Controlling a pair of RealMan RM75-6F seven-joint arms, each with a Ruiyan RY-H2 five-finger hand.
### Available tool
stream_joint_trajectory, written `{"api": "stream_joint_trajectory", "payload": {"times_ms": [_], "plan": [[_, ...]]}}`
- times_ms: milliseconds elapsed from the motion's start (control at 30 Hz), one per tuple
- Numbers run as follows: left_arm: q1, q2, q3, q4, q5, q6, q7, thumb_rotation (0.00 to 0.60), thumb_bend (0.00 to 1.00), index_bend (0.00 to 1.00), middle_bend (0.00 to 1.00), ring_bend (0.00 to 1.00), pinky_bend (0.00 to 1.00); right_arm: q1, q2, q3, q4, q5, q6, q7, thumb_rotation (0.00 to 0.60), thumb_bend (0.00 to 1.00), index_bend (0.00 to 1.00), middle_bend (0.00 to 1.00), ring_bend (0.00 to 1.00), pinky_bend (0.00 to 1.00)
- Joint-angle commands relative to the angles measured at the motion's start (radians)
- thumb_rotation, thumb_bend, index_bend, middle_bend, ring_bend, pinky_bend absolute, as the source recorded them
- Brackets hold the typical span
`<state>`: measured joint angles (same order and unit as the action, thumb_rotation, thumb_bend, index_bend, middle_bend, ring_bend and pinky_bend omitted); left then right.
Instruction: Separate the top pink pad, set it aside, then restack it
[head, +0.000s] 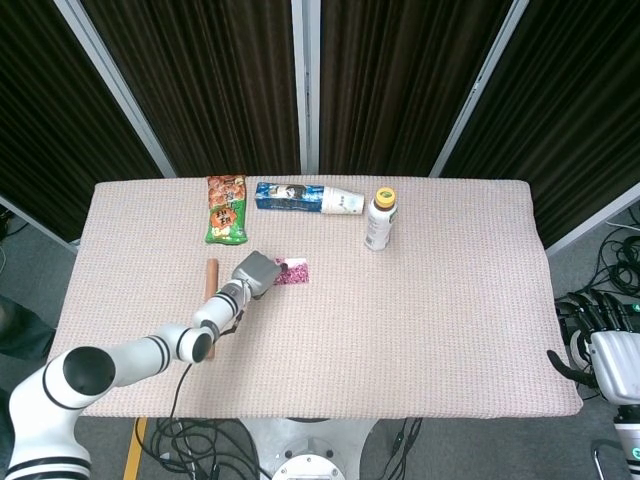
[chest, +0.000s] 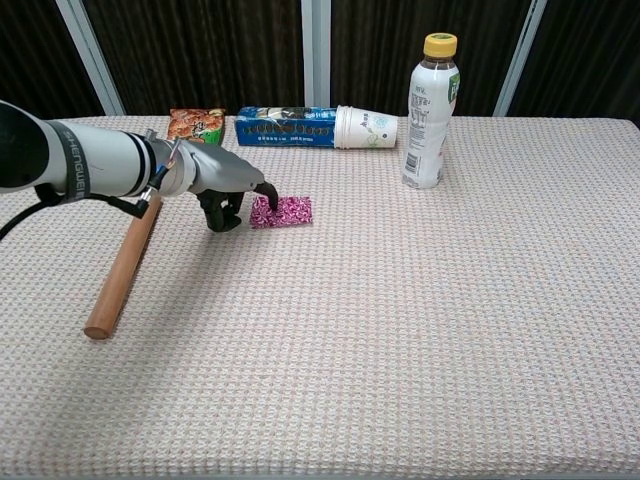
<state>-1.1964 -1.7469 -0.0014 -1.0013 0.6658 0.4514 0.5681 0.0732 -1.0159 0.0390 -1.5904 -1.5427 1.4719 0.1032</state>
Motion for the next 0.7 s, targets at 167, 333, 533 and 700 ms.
{"api": "stream_joint_trajectory", "payload": {"times_ms": [167, 333, 533, 700], "plan": [[-0.033, 0.049, 0.051, -0.133, -0.039, 0.064, 0.044, 0.6, 0.61, 0.22, 0.91, 0.89, 1.0, -0.004, 0.0, -0.003, -0.001, -0.006, 0.008, 0.001, 0.524, 0.17, 0.21, 0.13, 0.0, 0.0], [-0.059, 0.078, 0.079, -0.229, -0.08, 0.104, 0.078, 0.6, 0.61, 0.22, 0.91, 0.89, 0.99, -0.008, 0.003, -0.004, -0.003, -0.01, 0.016, 0.002, 0.526, 0.17, 0.21, 0.13, 0.0, 0.0], [-0.093, 0.108, 0.109, -0.335, -0.122, 0.17, 0.129, 0.6, 0.61, 0.22, 0.91, 0.89, 0.99, -0.015, 0.004, -0.005, -0.001, -0.013, 0.028, 0.007, 0.525, 0.17, 0.21, 0.13, 0.0, 0.0], [-0.105, 0.122, 0.104, -0.39, -0.142, 0.244, 0.15, 0.6, 0.61, 0.22, 0.9, 0.89, 0.99, -0.017, 0.004, -0.005, 0.0, -0.015, 0.031, 0.01, 0.529, 0.17, 0.21, 0.13, 0.0, 0.0]]}}
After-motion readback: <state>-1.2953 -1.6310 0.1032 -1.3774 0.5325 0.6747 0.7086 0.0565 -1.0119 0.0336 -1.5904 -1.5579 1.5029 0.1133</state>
